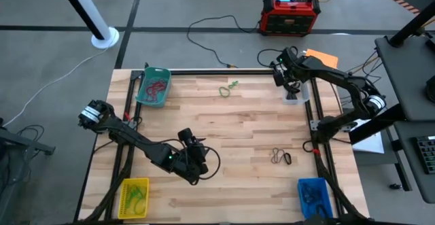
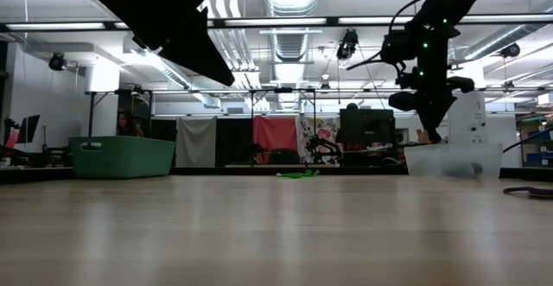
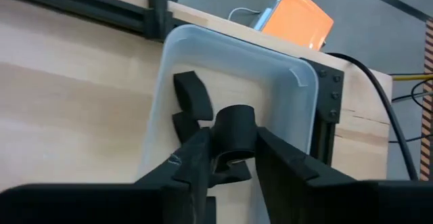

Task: Sort rubber bands into baskets
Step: Put the black rubber band into the transparent bin, then put the violet rubber band into the blue bin

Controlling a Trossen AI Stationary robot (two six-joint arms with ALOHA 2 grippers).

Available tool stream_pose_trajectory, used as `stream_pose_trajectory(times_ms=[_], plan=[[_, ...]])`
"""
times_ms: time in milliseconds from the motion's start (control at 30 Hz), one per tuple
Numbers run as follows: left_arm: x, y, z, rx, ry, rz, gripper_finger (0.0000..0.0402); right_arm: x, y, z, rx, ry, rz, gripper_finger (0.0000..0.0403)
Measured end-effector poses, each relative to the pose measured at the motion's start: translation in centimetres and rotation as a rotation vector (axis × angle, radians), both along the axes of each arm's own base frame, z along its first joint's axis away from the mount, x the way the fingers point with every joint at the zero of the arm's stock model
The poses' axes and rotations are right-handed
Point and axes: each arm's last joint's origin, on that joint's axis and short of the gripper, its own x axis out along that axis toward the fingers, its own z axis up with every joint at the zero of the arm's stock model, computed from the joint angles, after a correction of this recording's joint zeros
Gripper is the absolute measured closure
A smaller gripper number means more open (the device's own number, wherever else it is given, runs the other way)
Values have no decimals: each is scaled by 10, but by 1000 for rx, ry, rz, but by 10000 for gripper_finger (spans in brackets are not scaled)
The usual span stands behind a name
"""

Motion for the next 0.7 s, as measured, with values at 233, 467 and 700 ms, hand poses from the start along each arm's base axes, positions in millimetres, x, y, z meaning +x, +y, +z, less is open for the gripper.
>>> stream_pose_trajectory(times_ms=[233,467,700], plan=[[0,0,0,-3,-4,0,214,0,0,0,1,-1,3,262],[0,0,0,-4,-6,-1,214,0,1,0,9,-9,0,227],[1,0,0,-7,-6,-2,214,0,2,-1,24,-14,-16,205]])
